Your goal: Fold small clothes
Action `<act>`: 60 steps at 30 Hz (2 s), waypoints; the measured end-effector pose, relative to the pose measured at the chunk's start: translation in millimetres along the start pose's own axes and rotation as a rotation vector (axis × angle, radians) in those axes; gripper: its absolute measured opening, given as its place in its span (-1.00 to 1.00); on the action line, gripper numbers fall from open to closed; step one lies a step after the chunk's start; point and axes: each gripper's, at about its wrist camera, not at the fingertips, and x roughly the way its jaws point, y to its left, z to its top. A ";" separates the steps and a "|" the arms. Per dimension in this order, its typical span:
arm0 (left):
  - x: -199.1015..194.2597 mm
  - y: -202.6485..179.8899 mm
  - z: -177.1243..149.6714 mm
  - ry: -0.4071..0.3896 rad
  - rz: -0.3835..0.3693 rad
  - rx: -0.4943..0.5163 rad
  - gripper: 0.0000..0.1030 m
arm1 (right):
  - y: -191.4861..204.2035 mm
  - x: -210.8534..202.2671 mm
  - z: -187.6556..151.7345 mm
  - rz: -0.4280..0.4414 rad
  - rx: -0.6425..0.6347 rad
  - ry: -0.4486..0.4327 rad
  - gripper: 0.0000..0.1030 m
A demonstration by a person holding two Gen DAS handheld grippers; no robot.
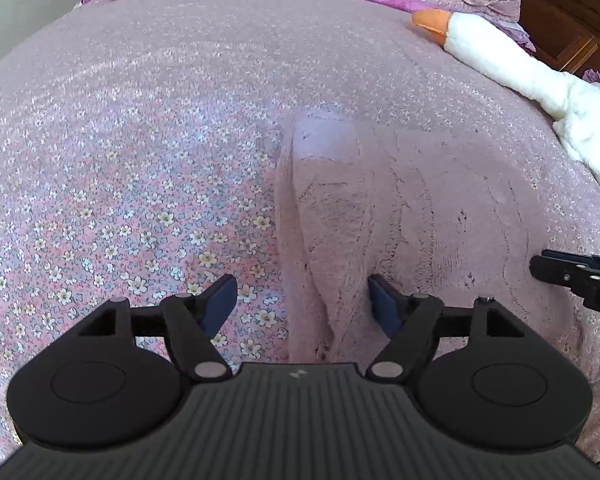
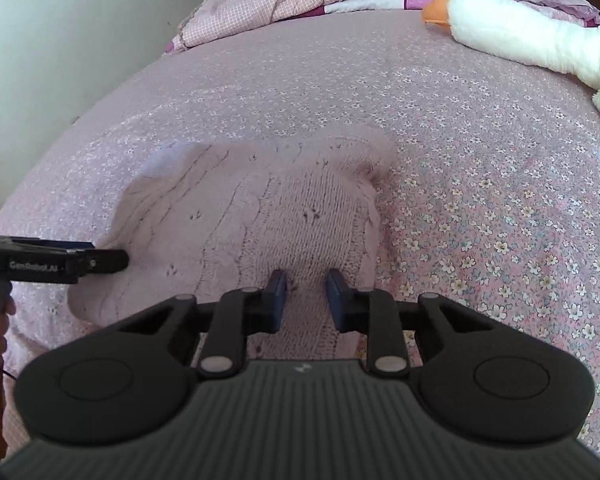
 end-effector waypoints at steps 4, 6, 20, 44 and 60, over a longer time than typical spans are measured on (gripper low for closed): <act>-16.6 -9.0 -2.8 -0.022 0.009 0.013 0.52 | 4.3 -12.2 -0.6 -0.020 0.014 -0.010 -0.36; -29.5 -14.5 -6.7 -0.027 0.017 0.027 0.52 | 6.6 -21.7 -4.0 -0.032 0.035 -0.013 0.03; -35.2 -46.9 -66.6 0.068 0.080 0.030 0.67 | 28.5 -34.4 -66.7 -0.098 0.005 0.059 0.43; -0.7 -62.3 -86.5 0.096 0.183 0.011 0.88 | 38.4 -13.0 -91.4 -0.147 -0.014 0.056 0.67; -0.4 -63.4 -88.3 0.089 0.181 0.013 0.88 | 38.0 -12.4 -90.7 -0.148 -0.010 0.058 0.69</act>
